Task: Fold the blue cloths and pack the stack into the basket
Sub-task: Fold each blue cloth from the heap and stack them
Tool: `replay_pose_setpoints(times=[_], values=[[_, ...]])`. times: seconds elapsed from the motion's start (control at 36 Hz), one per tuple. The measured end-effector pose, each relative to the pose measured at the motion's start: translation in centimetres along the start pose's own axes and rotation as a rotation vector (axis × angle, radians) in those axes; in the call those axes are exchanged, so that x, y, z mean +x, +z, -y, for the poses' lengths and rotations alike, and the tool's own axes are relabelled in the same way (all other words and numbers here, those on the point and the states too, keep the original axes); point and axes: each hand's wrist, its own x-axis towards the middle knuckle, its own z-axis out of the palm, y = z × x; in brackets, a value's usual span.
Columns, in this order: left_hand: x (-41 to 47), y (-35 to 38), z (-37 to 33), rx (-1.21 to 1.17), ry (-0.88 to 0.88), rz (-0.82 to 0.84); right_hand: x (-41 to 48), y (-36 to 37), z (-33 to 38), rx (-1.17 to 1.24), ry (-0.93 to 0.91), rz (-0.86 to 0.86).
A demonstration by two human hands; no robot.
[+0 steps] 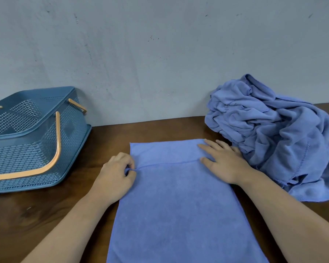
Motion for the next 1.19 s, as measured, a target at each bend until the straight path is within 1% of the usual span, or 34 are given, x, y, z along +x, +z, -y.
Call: replay_pose_setpoints(times=[0.06, 0.17, 0.22, 0.28, 0.33, 0.42, 0.56, 0.64, 0.72, 0.78, 0.83, 0.89, 0.94, 1.0, 1.06, 1.08, 1.14, 1.19], values=[[0.0, 0.0, -0.1, 0.009, -0.005, 0.006, 0.3, 0.2, -0.1, -0.005, 0.008, 0.034], [-0.1, -0.1, -0.5, 0.019, -0.018, 0.014, 0.3, 0.3, -0.1, 0.026, 0.018, 0.018], [-0.2, -0.2, -0.6, 0.004, -0.032, 0.017, 0.1, 0.2, -0.4, 0.139, -0.001, -0.068], [-0.2, -0.3, -0.6, -0.035, -0.052, 0.002, -0.2, -0.3, -0.8, 0.247, -0.072, -0.190], [-0.3, -0.4, -0.5, -0.080, -0.071, -0.022, -0.7, -0.6, -1.3, 0.194, -0.145, -0.238], [-0.4, -0.5, -0.8, -0.132, -0.078, -0.052, -1.5, -0.8, -1.3, 0.115, -0.145, -0.188], [-0.7, -0.7, -1.3, -0.213, -0.066, -0.124, -1.1, -0.7, -0.6, 0.101, -0.106, -0.185], [-0.9, -0.7, -1.6, -0.300, -0.065, -0.165, -1.1, -0.8, -0.4, 0.130, -0.101, -0.196], [-1.2, -0.9, -2.1, -0.387, -0.030, -0.192, -1.5, -1.1, -0.2, 0.187, -0.122, -0.215], [-1.4, -1.0, -2.2, -0.421, -0.008, -0.200, -1.8, -1.5, 0.1, 0.272, -0.145, -0.285], [-1.3, -0.9, -2.7, -0.493, -0.024, -0.240, -1.9, -1.9, 0.6, 0.452, -0.136, -0.386], [-0.5, -0.7, -3.2, -0.578, -0.106, -0.331, -1.5, -2.1, 1.1, 0.701, -0.066, -0.431], [0.6, 0.0, -3.2, -0.639, -0.229, -0.359, -0.7, -1.8, 1.1, 0.822, 0.040, -0.445], [1.3, 0.7, -2.8, -0.681, -0.344, -0.318, 0.0, -1.2, 1.1, 0.857, 0.115, -0.391], [1.4, 0.9, -2.3, -0.783, -0.365, -0.287, 0.3, -0.8, 0.9, 0.895, 0.118, -0.342], [1.3, 0.8, -2.1, -0.788, -0.342, -0.261, 0.4, -0.6, 0.7, 0.914, 0.120, -0.323], [1.0, 0.7, -1.6, -0.669, -0.276, -0.150, 0.3, -0.4, 0.3, 0.911, 0.101, -0.287], [0.7, 0.9, -1.3, -0.562, -0.243, -0.064, 0.2, -0.1, 0.1, 0.821, 0.089, -0.263]])
